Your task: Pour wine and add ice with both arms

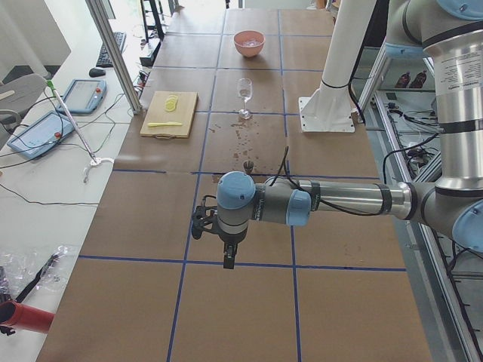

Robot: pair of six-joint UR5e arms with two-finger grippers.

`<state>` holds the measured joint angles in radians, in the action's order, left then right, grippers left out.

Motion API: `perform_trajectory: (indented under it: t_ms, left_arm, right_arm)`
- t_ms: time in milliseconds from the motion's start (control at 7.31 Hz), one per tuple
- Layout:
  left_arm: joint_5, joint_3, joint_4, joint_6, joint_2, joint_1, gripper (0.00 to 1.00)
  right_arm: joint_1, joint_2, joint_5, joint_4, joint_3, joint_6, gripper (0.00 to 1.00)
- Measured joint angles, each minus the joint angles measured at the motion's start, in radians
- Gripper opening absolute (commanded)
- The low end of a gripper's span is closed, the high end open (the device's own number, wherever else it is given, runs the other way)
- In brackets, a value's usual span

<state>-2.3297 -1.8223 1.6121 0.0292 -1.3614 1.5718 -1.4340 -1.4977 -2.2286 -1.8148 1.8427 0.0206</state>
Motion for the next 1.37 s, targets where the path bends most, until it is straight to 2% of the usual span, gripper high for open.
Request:
perform_trajectory:
  t_ms: [274,547,1368]
  left_arm:
    - [-0.014,-0.035,-0.045,0.000,0.028,0.005,1.00]
    - [-0.028,-0.059,-0.047,-0.001,0.056,0.016,1.00]
    - [-0.031,-0.070,-0.049,-0.001,0.046,0.022,1.00]
  right_arm:
    - [-0.028,-0.099,-0.004,0.058,-0.005,0.015,1.00]
    - [-0.041,-0.163,-0.011,0.068,-0.014,0.047,1.00]
    - [-0.095,-0.198,-0.030,0.070,-0.035,0.053,1.00]
